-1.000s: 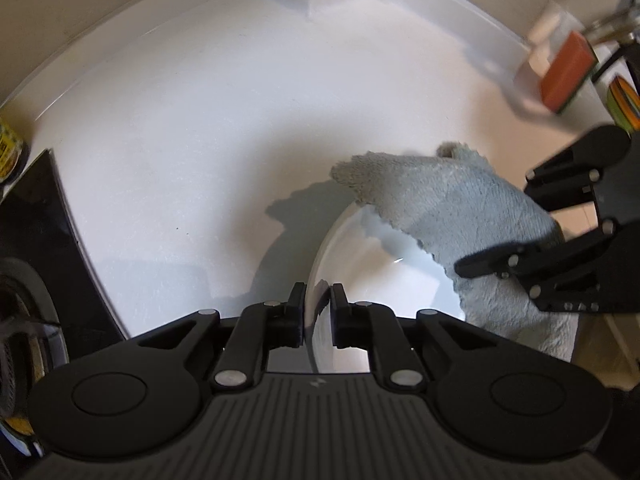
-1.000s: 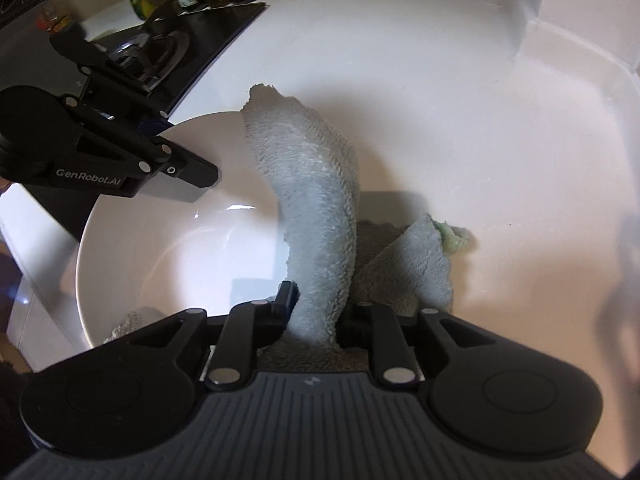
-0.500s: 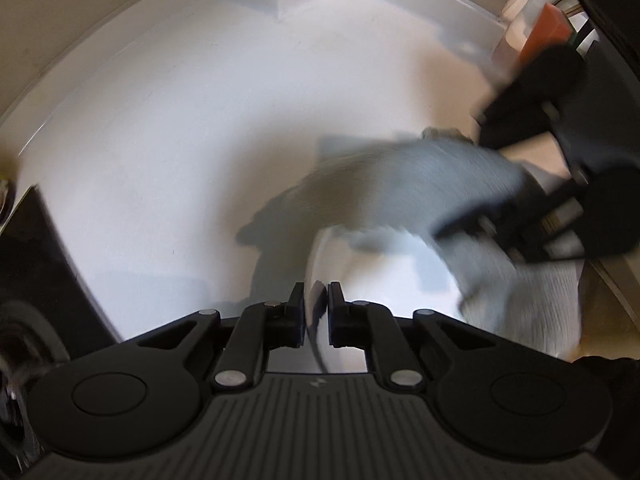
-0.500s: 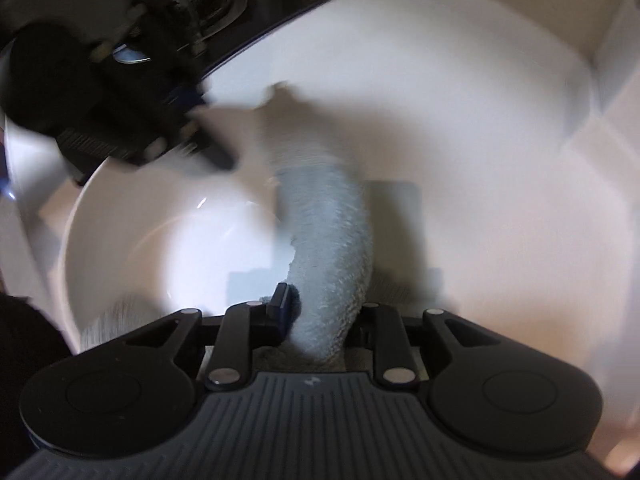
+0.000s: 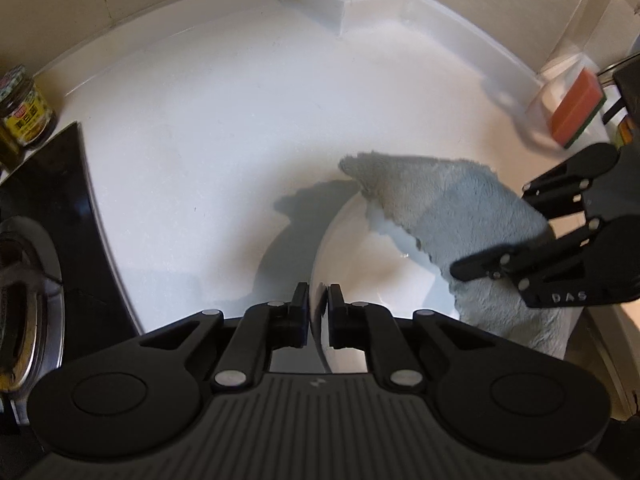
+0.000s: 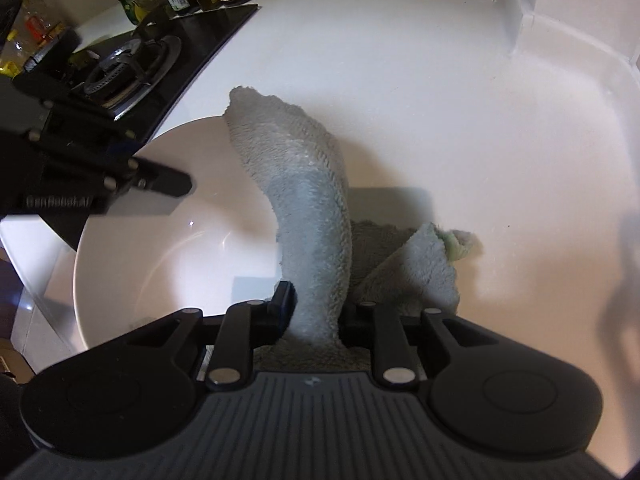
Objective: Clean bowl
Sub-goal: 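Sweep the towel along the bowl's inner wall with the right gripper, then keep scrubbing the bowl interior with the towel in the right gripper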
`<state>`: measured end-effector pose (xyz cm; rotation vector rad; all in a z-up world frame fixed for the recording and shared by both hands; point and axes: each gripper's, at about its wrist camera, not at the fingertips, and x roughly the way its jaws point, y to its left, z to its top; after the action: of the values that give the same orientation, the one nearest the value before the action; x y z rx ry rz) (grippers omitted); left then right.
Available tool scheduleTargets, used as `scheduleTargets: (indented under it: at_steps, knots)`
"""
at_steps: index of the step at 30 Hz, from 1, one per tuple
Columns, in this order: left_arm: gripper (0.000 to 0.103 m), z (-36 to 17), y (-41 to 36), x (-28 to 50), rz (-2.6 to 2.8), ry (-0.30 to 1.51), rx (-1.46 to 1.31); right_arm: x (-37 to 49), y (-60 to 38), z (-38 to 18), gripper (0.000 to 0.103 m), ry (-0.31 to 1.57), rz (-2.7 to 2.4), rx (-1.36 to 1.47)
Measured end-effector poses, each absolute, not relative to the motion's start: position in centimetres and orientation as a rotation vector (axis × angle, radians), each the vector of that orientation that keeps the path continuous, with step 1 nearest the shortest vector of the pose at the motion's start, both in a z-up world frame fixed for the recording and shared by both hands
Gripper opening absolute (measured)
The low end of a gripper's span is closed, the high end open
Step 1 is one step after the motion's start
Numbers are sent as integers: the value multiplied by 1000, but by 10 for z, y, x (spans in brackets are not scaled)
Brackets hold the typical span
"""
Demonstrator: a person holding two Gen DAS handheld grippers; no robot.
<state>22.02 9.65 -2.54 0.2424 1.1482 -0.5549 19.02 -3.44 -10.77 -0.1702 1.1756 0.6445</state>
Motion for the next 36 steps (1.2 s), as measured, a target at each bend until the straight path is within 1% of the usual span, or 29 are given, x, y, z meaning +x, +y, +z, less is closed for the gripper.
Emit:
scheduleTargets:
  at_steps: [5,11,16,18,22,25,30,36]
  knots:
    - [12,-26,85,245,-673,1183,335,178,-38,-100,21,1162,725,-267]
    - [13,-32,73,265,-820,1233,420,187,-32,-98,21,1178,818,-358]
    - [11,-35,73,267,-804,1261,421,196,-23,-95,21,1179,879,-434]
    - [9,-35,75,263,-774,1256,420,202,-19,-93,19,1158,871,-458]
    - [9,-37,84,252,-693,1236,361,209,-17,-90,15,1143,782,-389]
    - [8,-38,97,238,-620,1224,280,201,-24,-88,13,1167,690,-277]
    - [8,-38,99,227,-612,1214,279,175,-24,-94,15,1183,678,-240]
    - [8,-30,89,251,-757,1242,377,174,-26,-93,17,1177,735,-299]
